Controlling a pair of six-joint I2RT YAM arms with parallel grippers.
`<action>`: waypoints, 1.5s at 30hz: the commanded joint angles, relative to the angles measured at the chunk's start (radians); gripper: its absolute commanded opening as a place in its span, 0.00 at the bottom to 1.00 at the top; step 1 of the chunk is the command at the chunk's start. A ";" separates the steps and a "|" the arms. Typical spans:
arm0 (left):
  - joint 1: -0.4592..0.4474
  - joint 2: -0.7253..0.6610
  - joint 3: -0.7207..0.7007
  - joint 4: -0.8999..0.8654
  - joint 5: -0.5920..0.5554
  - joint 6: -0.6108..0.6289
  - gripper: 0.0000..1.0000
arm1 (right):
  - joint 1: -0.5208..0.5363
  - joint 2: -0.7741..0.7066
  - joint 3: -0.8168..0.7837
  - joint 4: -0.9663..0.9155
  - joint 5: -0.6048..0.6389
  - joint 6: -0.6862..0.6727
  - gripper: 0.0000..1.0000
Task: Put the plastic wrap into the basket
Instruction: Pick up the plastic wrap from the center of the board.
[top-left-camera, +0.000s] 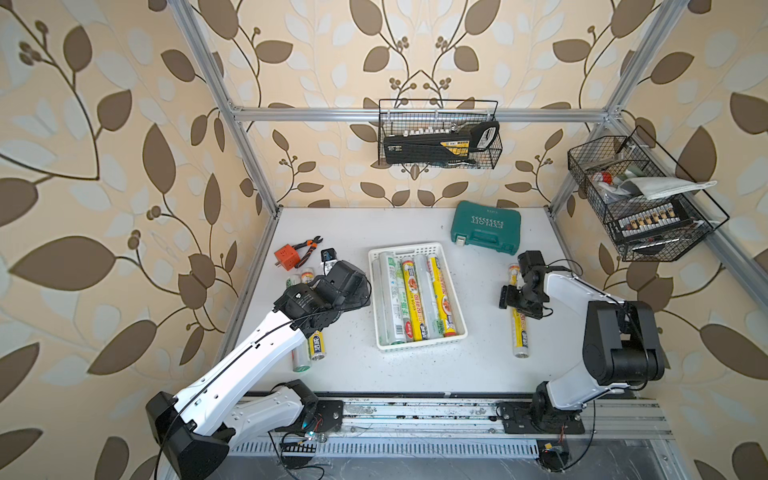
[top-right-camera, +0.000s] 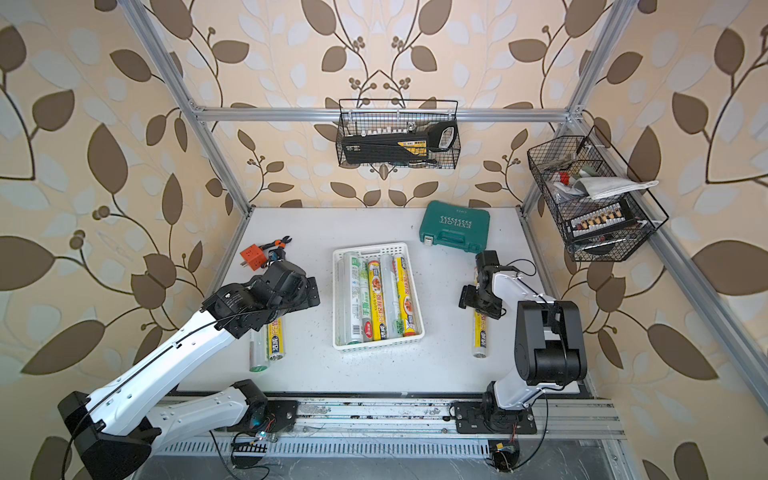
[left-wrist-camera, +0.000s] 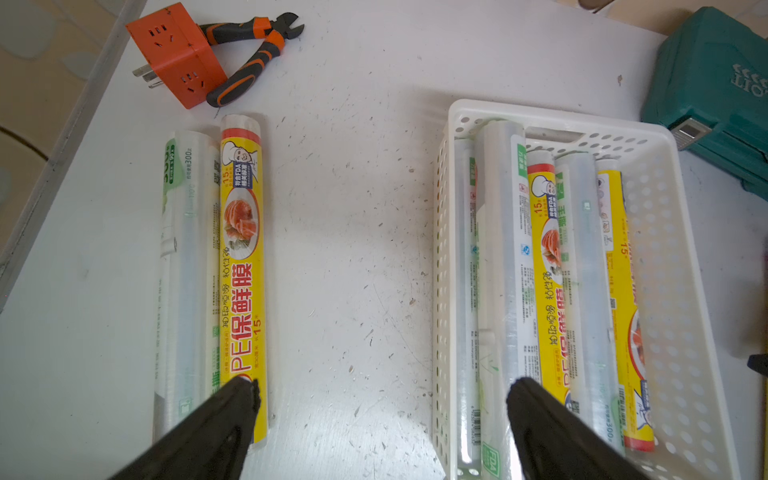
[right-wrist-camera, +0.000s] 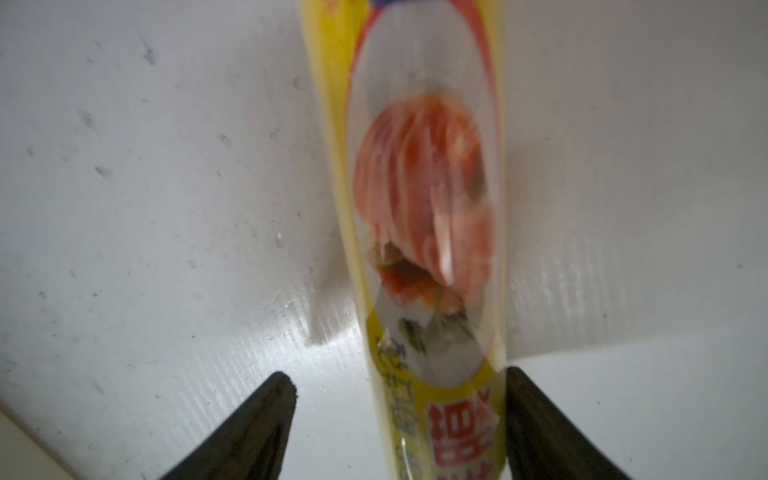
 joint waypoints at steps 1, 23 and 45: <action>0.008 -0.001 0.004 0.013 -0.008 0.026 0.99 | -0.003 0.020 0.037 0.009 -0.024 -0.014 0.76; 0.011 0.014 0.023 -0.016 0.059 0.013 0.99 | -0.002 0.089 0.075 0.023 -0.040 -0.025 0.57; 0.011 -0.145 0.021 -0.158 0.007 -0.026 0.99 | 0.025 -0.092 0.079 -0.049 -0.118 -0.020 0.33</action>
